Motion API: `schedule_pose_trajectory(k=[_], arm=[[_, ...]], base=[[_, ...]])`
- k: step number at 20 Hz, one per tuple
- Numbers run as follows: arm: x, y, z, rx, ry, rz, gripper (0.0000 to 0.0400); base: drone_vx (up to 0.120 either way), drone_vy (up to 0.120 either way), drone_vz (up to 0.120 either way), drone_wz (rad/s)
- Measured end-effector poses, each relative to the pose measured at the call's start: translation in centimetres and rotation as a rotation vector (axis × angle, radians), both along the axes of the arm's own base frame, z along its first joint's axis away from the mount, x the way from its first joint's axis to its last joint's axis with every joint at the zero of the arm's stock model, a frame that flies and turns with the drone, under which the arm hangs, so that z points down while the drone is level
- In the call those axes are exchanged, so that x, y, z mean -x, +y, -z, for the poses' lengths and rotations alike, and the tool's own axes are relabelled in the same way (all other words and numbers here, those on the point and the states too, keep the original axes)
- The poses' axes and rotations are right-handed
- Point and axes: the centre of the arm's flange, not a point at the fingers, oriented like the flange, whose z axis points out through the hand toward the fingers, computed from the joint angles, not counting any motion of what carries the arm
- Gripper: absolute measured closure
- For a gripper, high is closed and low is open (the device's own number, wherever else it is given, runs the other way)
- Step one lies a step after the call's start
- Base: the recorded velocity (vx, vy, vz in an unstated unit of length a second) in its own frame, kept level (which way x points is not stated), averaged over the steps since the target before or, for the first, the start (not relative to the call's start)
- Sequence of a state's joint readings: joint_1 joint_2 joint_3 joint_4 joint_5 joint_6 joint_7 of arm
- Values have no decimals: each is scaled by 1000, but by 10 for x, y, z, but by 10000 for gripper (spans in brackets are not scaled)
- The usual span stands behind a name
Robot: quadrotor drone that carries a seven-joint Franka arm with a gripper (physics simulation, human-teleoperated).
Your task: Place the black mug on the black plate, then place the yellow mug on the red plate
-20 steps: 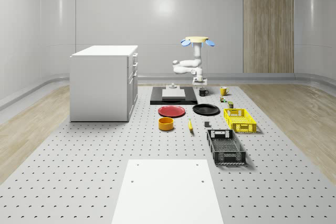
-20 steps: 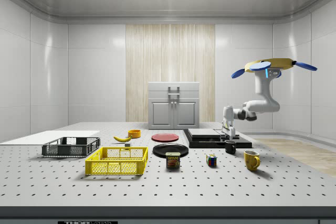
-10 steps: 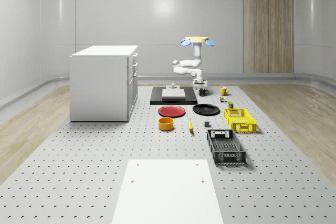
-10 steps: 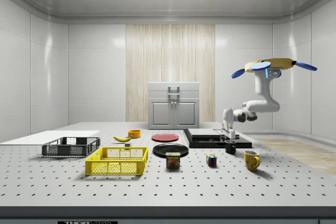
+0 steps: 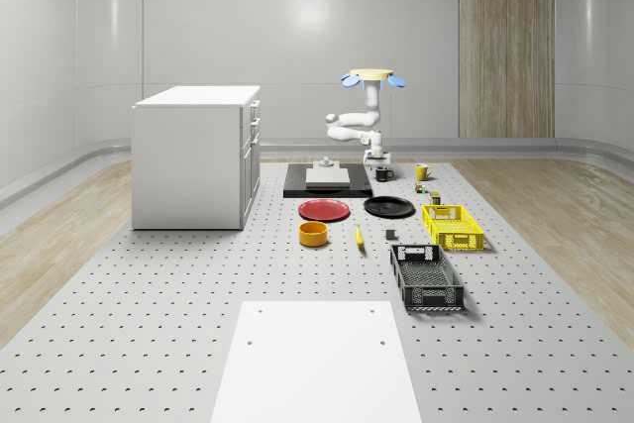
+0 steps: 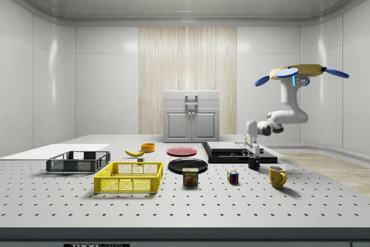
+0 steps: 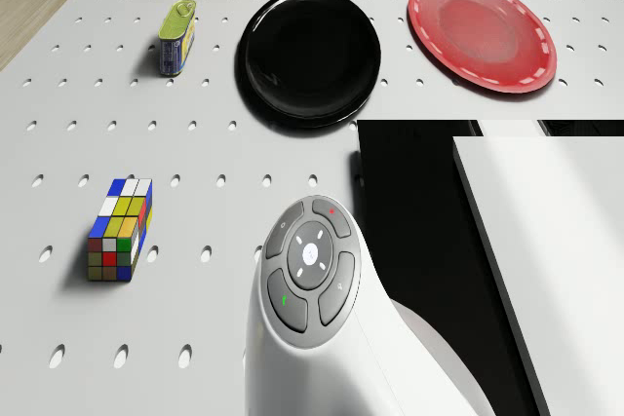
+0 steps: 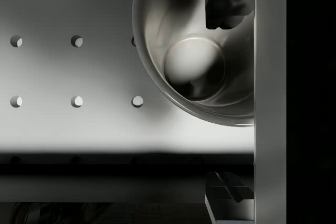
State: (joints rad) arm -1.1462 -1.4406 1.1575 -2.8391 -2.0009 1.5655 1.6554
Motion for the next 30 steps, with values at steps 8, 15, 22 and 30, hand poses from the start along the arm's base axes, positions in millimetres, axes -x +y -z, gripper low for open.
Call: schedule_pose_trajectory(k=[8,15,22,30], arm=[[-4,0,-2,0,0,0,0],[-5,3,-2,0,0,0,0],[-8,4,-2,0,0,0,0],[-9,4,-2,0,0,0,244]], base=[[0,0,0,0],[0,0,0,0],[0,0,0,0],[0,0,0,0]])
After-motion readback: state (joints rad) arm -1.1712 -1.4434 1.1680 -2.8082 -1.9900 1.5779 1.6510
